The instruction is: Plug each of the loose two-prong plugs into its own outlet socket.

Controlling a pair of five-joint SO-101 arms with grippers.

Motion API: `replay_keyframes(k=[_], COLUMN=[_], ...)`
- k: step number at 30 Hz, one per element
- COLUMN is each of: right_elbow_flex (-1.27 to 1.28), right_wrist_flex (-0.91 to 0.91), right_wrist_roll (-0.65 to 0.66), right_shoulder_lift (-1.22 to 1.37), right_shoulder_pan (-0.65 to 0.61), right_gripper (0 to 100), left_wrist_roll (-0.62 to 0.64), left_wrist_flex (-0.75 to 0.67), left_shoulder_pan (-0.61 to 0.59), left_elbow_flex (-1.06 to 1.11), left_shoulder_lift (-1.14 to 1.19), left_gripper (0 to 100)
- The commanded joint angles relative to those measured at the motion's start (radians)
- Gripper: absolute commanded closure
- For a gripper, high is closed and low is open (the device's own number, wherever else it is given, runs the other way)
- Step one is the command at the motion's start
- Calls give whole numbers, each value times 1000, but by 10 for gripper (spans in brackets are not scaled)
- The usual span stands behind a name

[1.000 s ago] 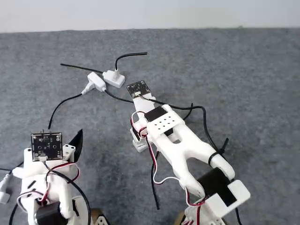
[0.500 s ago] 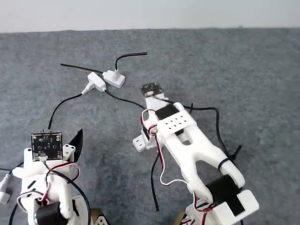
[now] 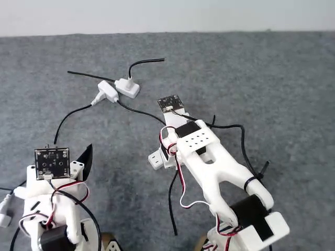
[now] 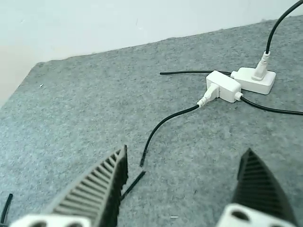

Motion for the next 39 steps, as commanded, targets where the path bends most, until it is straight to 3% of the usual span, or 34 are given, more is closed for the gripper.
replay_keyframes(k=[1, 12, 21, 27, 33, 39], right_elbow_flex=[-14, -3, -5, 11, 17, -26], right_wrist_flex=[-16, -62, -67, -67, -105, -87], right_wrist_roll=[-12, -20, -18, -15, -11, 216], right_shoulder_lift=[-53, 87, 142, 148, 223, 217], right_shoulder_pan=[-48, -70, 48, 68, 79, 76], right_gripper=[783, 786, 794, 993, 990, 991], left_wrist_roll=[21, 21, 21, 21, 21, 21], left_wrist_flex=[-20, -21, -21, -21, -21, 21], left_shoulder_pan=[-3, -3, -3, -3, -2, 103], left_elbow_flex=[-2, 8, 8, 8, 12, 13], left_shoulder_lift=[-12, -12, -12, -12, -12, -12], left_gripper=[641, 642, 642, 643, 643, 643])
